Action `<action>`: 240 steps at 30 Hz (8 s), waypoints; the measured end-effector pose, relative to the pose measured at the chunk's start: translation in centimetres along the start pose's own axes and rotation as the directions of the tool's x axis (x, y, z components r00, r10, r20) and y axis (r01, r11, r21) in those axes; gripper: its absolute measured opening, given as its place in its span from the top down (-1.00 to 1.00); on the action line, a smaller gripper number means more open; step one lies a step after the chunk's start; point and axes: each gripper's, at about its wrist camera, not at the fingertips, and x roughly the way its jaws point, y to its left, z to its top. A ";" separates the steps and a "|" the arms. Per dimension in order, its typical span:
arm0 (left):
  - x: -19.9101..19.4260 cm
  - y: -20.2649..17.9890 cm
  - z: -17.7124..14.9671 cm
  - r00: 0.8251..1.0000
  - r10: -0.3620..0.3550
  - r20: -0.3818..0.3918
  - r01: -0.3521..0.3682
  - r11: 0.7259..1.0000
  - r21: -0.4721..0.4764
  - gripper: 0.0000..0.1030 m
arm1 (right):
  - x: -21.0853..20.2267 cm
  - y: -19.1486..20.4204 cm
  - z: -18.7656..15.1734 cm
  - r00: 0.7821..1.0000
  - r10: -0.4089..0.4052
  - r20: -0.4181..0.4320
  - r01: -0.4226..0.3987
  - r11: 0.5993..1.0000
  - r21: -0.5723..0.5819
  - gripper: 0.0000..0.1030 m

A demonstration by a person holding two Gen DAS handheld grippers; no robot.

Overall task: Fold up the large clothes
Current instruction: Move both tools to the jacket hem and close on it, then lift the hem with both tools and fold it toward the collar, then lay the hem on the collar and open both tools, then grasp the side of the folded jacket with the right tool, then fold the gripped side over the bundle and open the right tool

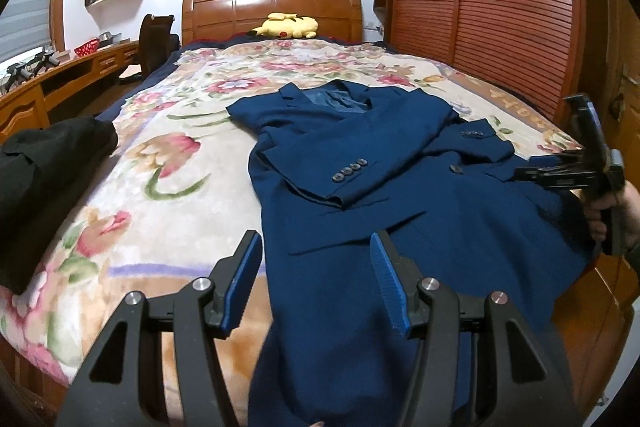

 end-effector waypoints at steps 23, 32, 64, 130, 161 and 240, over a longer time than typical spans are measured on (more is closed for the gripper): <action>1.4 1.5 -3.7 0.985 0.025 -0.172 -0.015 0.998 0.059 -0.07 | -4.6 -4.4 -8.3 0.998 -0.057 -0.012 0.058 0.998 0.038 -0.26; 1.3 2.0 -4.7 0.984 -0.033 -0.176 0.033 0.999 -0.003 -0.07 | -4.7 -4.2 -9.0 0.999 -0.012 -0.036 0.013 0.999 0.031 -0.26; -6.1 3.7 0.5 0.998 -0.003 0.068 0.001 1.000 0.020 0.99 | -12.5 -2.8 -5.5 0.970 0.093 0.225 -0.102 0.994 0.029 0.96; 8.4 8.9 16.7 0.986 0.103 0.133 -0.108 0.994 0.029 0.96 | 0.7 -5.2 16.4 0.947 -0.091 0.308 0.110 0.993 -0.046 0.96; 8.7 6.3 10.9 0.997 0.045 0.068 -0.048 0.998 0.036 0.13 | 7.3 -5.7 16.8 0.961 -0.139 0.241 0.140 0.990 0.012 -0.43; 10.2 7.9 8.6 1.000 0.025 0.016 -0.025 1.000 0.006 0.01 | 19.3 11.7 28.1 0.973 -0.115 0.202 0.165 0.954 -0.252 0.91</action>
